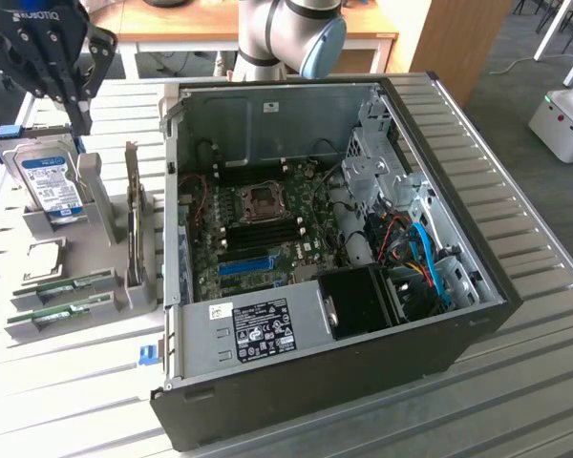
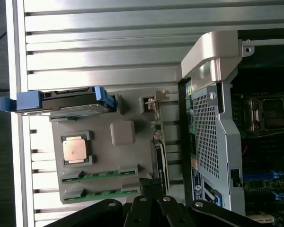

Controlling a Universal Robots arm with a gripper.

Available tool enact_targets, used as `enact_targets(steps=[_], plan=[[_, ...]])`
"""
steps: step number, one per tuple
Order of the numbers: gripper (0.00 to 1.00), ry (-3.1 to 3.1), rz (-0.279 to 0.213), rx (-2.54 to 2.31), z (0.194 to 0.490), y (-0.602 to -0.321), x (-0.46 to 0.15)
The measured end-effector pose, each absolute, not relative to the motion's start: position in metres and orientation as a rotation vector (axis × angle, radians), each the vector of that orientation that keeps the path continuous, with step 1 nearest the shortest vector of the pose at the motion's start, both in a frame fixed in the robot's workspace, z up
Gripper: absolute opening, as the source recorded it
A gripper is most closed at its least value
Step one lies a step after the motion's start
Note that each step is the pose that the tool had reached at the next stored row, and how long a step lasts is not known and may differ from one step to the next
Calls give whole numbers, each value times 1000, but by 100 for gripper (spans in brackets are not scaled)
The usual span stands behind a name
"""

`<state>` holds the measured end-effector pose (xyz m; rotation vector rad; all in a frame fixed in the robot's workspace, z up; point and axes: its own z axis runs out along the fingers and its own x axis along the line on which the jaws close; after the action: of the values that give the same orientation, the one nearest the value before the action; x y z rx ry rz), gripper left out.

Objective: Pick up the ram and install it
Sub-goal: 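Reach for the ram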

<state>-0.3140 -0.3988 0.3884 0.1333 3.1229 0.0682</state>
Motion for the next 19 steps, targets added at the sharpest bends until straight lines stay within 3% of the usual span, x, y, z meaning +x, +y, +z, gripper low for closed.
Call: enact_targets(steps=[19], plan=[[11,3123,68,139,388,-399,-354]])
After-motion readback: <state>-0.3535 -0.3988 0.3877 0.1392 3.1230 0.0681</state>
